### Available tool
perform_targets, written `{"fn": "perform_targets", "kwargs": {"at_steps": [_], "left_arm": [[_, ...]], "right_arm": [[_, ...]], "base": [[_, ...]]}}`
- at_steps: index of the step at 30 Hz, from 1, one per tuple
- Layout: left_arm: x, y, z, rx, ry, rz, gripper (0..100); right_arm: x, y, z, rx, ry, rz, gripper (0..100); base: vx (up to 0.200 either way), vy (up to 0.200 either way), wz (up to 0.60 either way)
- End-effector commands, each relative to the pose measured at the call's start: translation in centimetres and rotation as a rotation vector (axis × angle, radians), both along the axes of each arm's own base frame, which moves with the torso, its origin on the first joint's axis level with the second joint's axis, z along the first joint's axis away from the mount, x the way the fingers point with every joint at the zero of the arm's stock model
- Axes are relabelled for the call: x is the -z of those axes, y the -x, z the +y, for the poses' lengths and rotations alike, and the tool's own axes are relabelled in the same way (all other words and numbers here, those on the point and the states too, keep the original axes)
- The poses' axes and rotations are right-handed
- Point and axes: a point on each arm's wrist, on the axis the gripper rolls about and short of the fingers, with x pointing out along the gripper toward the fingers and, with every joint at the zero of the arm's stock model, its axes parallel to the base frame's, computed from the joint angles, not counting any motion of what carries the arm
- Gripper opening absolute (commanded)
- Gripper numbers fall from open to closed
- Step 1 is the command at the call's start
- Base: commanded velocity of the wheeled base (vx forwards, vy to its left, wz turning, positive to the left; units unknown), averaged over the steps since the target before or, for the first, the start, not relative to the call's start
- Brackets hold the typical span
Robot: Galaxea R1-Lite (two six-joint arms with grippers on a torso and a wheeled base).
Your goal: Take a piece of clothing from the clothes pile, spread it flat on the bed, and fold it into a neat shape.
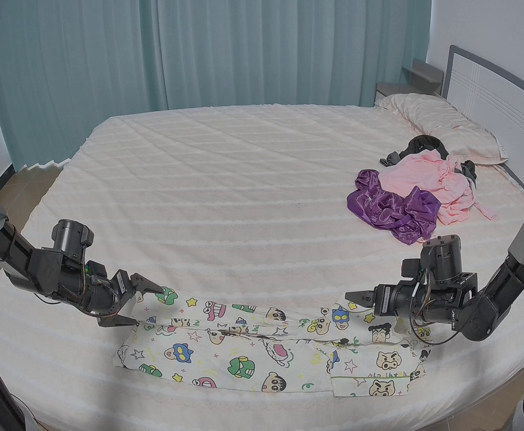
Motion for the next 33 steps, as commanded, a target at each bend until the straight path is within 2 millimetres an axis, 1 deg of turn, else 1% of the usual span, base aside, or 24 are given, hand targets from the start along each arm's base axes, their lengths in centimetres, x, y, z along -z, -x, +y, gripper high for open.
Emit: {"fn": "perform_targets", "kwargs": {"at_steps": [1, 2, 4, 5, 6, 9, 11, 12, 15, 18, 21, 24, 27, 30, 31, 33], "left_arm": [[-0.1, 0.0, 0.0, 0.0, 0.002, -0.002, 100], [-0.1, 0.0, 0.0, 0.0, 0.002, 0.0, 100], [-0.1, 0.0, 0.0, 0.0, 0.002, 0.0, 100], [-0.1, 0.0, 0.0, -0.001, 0.0, -0.002, 100], [-0.1, 0.0, 0.0, -0.001, 0.0, 0.0, 100], [-0.1, 0.0, 0.0, 0.0, 0.002, -0.004, 100], [-0.1, 0.0, 0.0, -0.001, 0.0, -0.002, 100], [-0.1, 0.0, 0.0, -0.001, 0.0, -0.002, 100], [-0.2, 0.0, 0.0, -0.001, 0.0, -0.005, 100], [-0.3, 0.0, 0.1, -0.004, 0.001, -0.009, 100], [-0.7, 0.0, 0.2, -0.011, -0.008, -0.024, 100], [-1.3, 0.0, 0.7, -0.033, -0.023, -0.048, 100], [-1.4, -0.4, 0.8, -0.055, -0.067, -0.069, 100], [-1.5, -1.0, 0.9, -0.063, -0.099, -0.097, 100], [-0.6, -1.9, 0.8, -0.059, -0.137, -0.1, 100], [0.4, -2.7, 0.6, -0.038, -0.177, -0.103, 100]], "right_arm": [[1.4, 1.3, 2.0, -0.016, -0.019, 0.075, 100], [1.8, 1.3, 2.0, -0.014, -0.013, 0.091, 100], [2.0, 1.3, 2.0, -0.013, -0.012, 0.096, 100], [3.3, 1.7, 1.8, 0.003, 0.017, 0.142, 100], [3.7, 1.9, 1.7, 0.011, 0.029, 0.156, 100], [4.3, 2.7, 1.1, 0.028, 0.047, 0.189, 100], [4.4, 2.8, 0.9, 0.031, 0.049, 0.193, 100], [4.6, 3.2, 0.4, 0.045, 0.056, 0.209, 100], [4.8, 3.6, 0.0, 0.054, 0.062, 0.227, 100], [4.6, 3.7, -0.4, 0.066, 0.059, 0.221, 100], [3.7, 4.0, -0.9, 0.082, 0.05, 0.191, 100], [2.7, 4.7, -1.5, 0.093, 0.041, 0.173, 100], [2.0, 5.8, -2.4, 0.112, 0.039, 0.164, 100], [1.7, 6.3, -2.8, 0.13, 0.045, 0.161, 100], [1.7, 7.1, -3.7, 0.173, 0.064, 0.167, 100], [1.8, 7.8, -4.4, 0.21, 0.082, 0.181, 100]], "base": [[0.0, 0.0, 0.0], [0.0, 0.0, 0.0], [0.0, 0.0, 0.0], [0.0, 0.0, 0.0], [0.0, 0.0, 0.0], [0.0, 0.0, 0.0], [0.0, 0.0, 0.0], [0.0, 0.0, 0.0], [0.0, 0.0, 0.0], [0.0, 0.0, 0.0], [0.0, 0.0, 0.0], [0.0, 0.0, 0.0], [0.0, 0.0, 0.0], [0.0, 0.0, 0.0], [0.0, 0.0, 0.0], [0.0, 0.0, 0.0]]}}
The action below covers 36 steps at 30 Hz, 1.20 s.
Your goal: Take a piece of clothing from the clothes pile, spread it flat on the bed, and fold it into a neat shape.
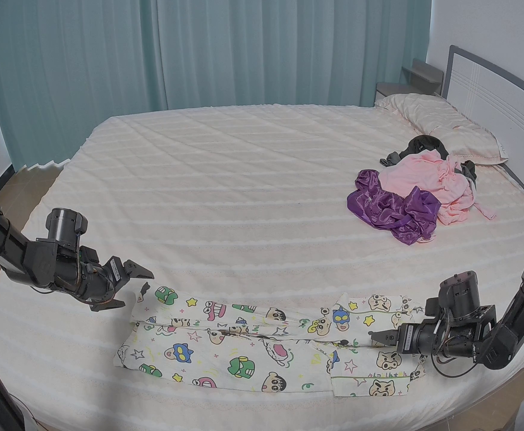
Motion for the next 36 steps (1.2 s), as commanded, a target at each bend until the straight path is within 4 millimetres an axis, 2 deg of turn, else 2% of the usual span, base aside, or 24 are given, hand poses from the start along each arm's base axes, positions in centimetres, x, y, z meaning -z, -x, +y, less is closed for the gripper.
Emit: {"fn": "perform_targets", "kwargs": {"at_steps": [1, 8, 15, 35, 36], "left_arm": [[2.3, -1.9, -0.1, 0.029, -0.085, 0.004, 100], [5.8, -2.3, 0.5, 0.229, -0.267, 0.005, 100], [7.4, -2.2, 0.5, 0.36, -0.335, -0.004, 100], [7.9, -2.3, -2.5, 0.472, -0.354, -0.024, 100], [7.9, -2.3, -2.4, 0.47, -0.356, -0.024, 0]], "right_arm": [[-0.6, 2.0, -2.0, 0.085, 0.029, 0.004, 100], [-0.3, 4.1, -2.9, 0.158, -0.024, 0.025, 100], [0.8, 5.0, -3.1, 0.185, -0.077, 0.049, 100], [0.7, 4.9, -2.9, 0.199, -0.114, 0.043, 100], [0.7, 4.9, -2.9, 0.201, -0.115, 0.041, 100]], "base": [[0.0, 0.0, 0.0], [0.0, 0.0, 0.0], [0.0, 0.0, 0.0], [0.0, 0.0, 0.0], [0.0, 0.0, 0.0]]}}
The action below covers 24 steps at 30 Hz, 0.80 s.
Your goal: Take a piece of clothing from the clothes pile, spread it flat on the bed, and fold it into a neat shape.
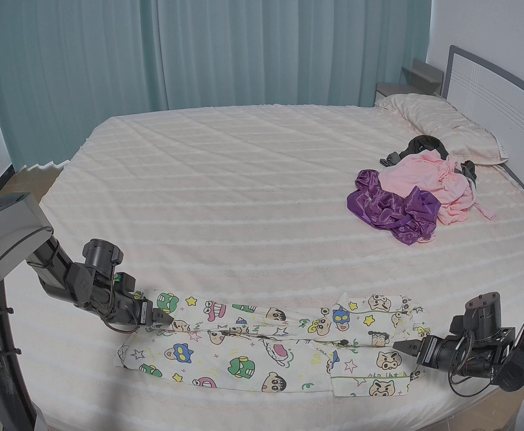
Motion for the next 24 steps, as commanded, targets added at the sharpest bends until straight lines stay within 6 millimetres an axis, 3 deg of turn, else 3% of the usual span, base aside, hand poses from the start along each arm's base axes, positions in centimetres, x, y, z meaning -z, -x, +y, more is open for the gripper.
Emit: {"fn": "perform_targets", "kwargs": {"at_steps": [1, 8, 17, 24], "left_arm": [[0.3, 0.0, -0.2, 0.003, -0.003, 0.01, 0], [0.0, 0.2, 0.3, -0.02, -0.02, 0.013, 0], [-1.6, 0.2, 1.5, -0.062, -0.013, -0.03, 0], [-2.6, 0.3, 3.4, -0.114, -0.017, -0.044, 0]], "right_arm": [[0.2, 0.4, -0.1, 0.002, 0.002, 0.018, 100], [0.2, 0.4, -0.1, 0.002, 0.003, 0.021, 100], [0.1, 0.4, -0.2, 0.011, -0.002, 0.018, 100], [0.1, 0.4, -0.2, 0.023, -0.01, 0.021, 100]], "base": [[0.0, 0.0, 0.0], [0.0, 0.0, 0.0], [0.0, 0.0, 0.0], [0.0, 0.0, 0.0]]}}
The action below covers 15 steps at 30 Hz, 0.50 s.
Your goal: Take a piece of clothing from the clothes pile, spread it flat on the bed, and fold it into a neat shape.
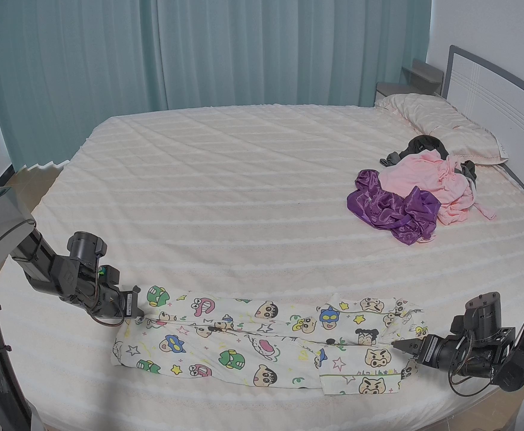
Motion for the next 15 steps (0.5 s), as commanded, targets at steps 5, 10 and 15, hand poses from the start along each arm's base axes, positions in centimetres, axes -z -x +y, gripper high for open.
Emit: {"fn": "perform_targets", "kwargs": {"at_steps": [5, 10, 15], "left_arm": [[-1.8, 0.1, 2.1, -0.058, 0.0, -0.04, 0], [-3.3, 0.6, 3.8, -0.079, -0.015, -0.053, 0], [-4.7, 0.8, 5.7, -0.114, -0.023, -0.06, 0]], "right_arm": [[0.2, 0.4, -0.2, 0.008, 0.004, 0.019, 100], [0.1, 0.3, -0.4, 0.019, 0.002, 0.013, 100], [0.1, 0.3, -0.5, 0.024, 0.002, 0.013, 100]], "base": [[0.0, 0.0, 0.0], [0.0, 0.0, 0.0], [0.0, 0.0, 0.0]]}}
